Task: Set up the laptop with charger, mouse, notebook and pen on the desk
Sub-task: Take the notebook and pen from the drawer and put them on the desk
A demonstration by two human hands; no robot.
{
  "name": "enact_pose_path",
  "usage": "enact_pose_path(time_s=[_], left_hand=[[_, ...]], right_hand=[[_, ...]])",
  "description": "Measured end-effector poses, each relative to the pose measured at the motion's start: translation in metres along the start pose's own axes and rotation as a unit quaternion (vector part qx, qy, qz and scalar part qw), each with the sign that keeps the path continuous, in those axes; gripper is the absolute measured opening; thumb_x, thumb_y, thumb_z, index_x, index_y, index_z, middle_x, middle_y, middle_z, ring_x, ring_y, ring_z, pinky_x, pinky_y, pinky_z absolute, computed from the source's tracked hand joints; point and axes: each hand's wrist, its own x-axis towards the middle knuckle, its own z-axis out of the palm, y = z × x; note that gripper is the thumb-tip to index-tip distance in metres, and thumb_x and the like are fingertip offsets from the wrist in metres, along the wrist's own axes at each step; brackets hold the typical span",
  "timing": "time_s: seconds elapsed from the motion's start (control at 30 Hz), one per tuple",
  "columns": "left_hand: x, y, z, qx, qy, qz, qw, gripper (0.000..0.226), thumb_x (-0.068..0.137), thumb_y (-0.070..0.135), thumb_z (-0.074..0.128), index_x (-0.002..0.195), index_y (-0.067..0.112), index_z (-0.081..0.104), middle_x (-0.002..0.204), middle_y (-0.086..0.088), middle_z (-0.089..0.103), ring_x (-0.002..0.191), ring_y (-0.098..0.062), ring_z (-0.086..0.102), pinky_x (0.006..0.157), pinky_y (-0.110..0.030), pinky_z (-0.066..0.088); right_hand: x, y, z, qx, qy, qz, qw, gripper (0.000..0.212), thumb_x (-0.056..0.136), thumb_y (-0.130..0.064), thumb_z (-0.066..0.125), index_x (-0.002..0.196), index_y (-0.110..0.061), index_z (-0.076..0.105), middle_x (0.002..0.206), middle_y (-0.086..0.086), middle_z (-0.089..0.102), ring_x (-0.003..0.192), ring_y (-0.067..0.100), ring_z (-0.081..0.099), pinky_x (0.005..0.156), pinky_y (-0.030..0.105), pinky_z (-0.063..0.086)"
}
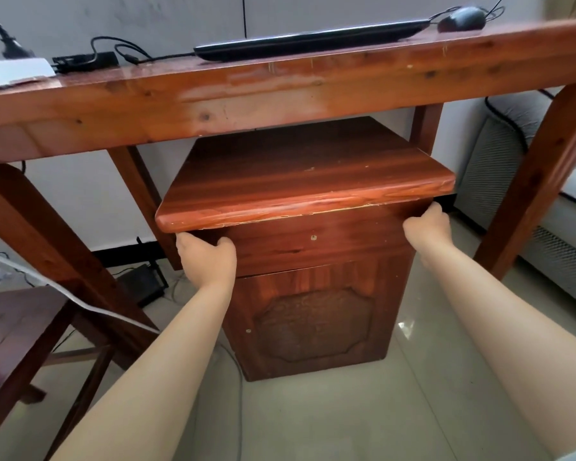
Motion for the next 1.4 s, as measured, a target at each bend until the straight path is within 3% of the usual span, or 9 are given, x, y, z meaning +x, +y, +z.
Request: enact_pose_path(time_s=[0.33,0.57,0.7,0.87,1.0,1.1,1.2,1.27,1.4], left_hand=[[0.000,-0.001,-0.020,-0.007,-0.014,-0.011,1.000,0.040,0.080,0.010,0.059,0.119,0.002,0.052,0.123,-0.019,0.056,0.109,-0.038,0.055,0.096,-0.048,0.046],[-0.034,-0.016,-0.047,-0.006,0.029,0.050,0.998,0.035,0.077,0.006,0.066,0.107,-0.006,0.051,0.115,-0.025,0.052,0.111,-0.037,0.045,0.090,-0.038,0.040],[-0.052,-0.039,-0.078,0.087,-0.053,0.131,0.986,0.030,0.072,-0.001,0.066,0.100,-0.004,0.054,0.102,-0.022,0.054,0.100,-0.035,0.049,0.082,-0.035,0.041],[-0.055,-0.055,-0.098,0.283,-0.209,0.289,0.890,0.012,0.065,0.000,0.065,0.070,0.004,0.056,0.073,-0.006,0.045,0.081,-0.030,0.051,0.062,-0.029,0.035],[-0.057,-0.046,-0.094,0.398,-0.236,0.352,0.814,0.010,0.071,0.007,0.058,0.075,0.010,0.049,0.076,-0.003,0.044,0.087,-0.027,0.052,0.061,-0.028,0.033],[-0.053,-0.035,-0.091,0.499,-0.286,0.411,0.708,0.014,0.079,0.018,0.053,0.092,0.014,0.054,0.091,-0.004,0.055,0.094,-0.025,0.055,0.071,-0.030,0.036],[-0.046,-0.020,-0.092,0.521,-0.387,0.377,0.660,0.017,0.086,0.029,0.043,0.093,0.016,0.053,0.084,-0.002,0.047,0.084,-0.021,0.050,0.069,-0.029,0.039],[-0.039,-0.012,-0.091,0.513,-0.436,0.313,0.670,0.024,0.091,0.032,0.035,0.083,0.017,0.052,0.079,0.000,0.046,0.080,-0.019,0.048,0.068,-0.028,0.038],[-0.033,-0.007,-0.084,0.496,-0.426,0.273,0.706,0.030,0.095,0.031,0.033,0.086,0.014,0.057,0.085,-0.005,0.054,0.079,-0.020,0.051,0.069,-0.028,0.040]], right_hand=[[0.001,0.009,-0.013,0.009,-0.037,-0.015,0.999,0.050,0.087,0.004,0.032,0.136,-0.006,0.031,0.140,0.019,0.041,0.125,0.039,0.042,0.105,0.049,0.040],[-0.040,0.026,-0.028,0.117,0.080,0.013,0.990,0.042,0.094,-0.023,0.030,0.127,0.000,0.040,0.137,0.022,0.042,0.122,0.037,0.042,0.103,0.041,0.033],[-0.065,0.053,-0.029,0.204,0.135,0.042,0.969,0.050,0.094,-0.037,0.032,0.126,0.001,0.040,0.133,0.018,0.045,0.117,0.028,0.045,0.089,0.029,0.032],[-0.080,0.082,-0.019,0.253,0.145,0.088,0.952,0.034,0.086,-0.023,0.050,0.116,-0.008,0.042,0.119,0.011,0.048,0.102,0.022,0.047,0.083,0.024,0.032],[-0.086,0.078,-0.024,0.196,0.129,0.068,0.970,0.027,0.084,-0.017,0.053,0.107,-0.012,0.041,0.107,0.007,0.043,0.099,0.025,0.047,0.081,0.030,0.035],[-0.095,0.065,-0.026,-0.112,0.199,-0.189,0.955,0.039,0.078,-0.013,0.060,0.112,0.004,0.053,0.118,0.023,0.054,0.115,0.037,0.047,0.096,0.044,0.036],[-0.101,0.025,-0.007,-0.254,-0.089,-0.352,0.897,0.030,0.086,-0.017,0.047,0.108,-0.002,0.061,0.117,0.019,0.062,0.110,0.034,0.054,0.095,0.039,0.041],[-0.096,0.000,0.014,-0.355,-0.310,-0.262,0.842,0.031,0.090,-0.013,0.041,0.112,-0.003,0.060,0.124,0.017,0.060,0.113,0.032,0.053,0.095,0.035,0.043],[-0.080,-0.015,0.039,-0.506,-0.392,-0.235,0.731,0.031,0.089,-0.006,0.042,0.112,0.004,0.060,0.123,0.020,0.061,0.112,0.033,0.056,0.095,0.037,0.046]])
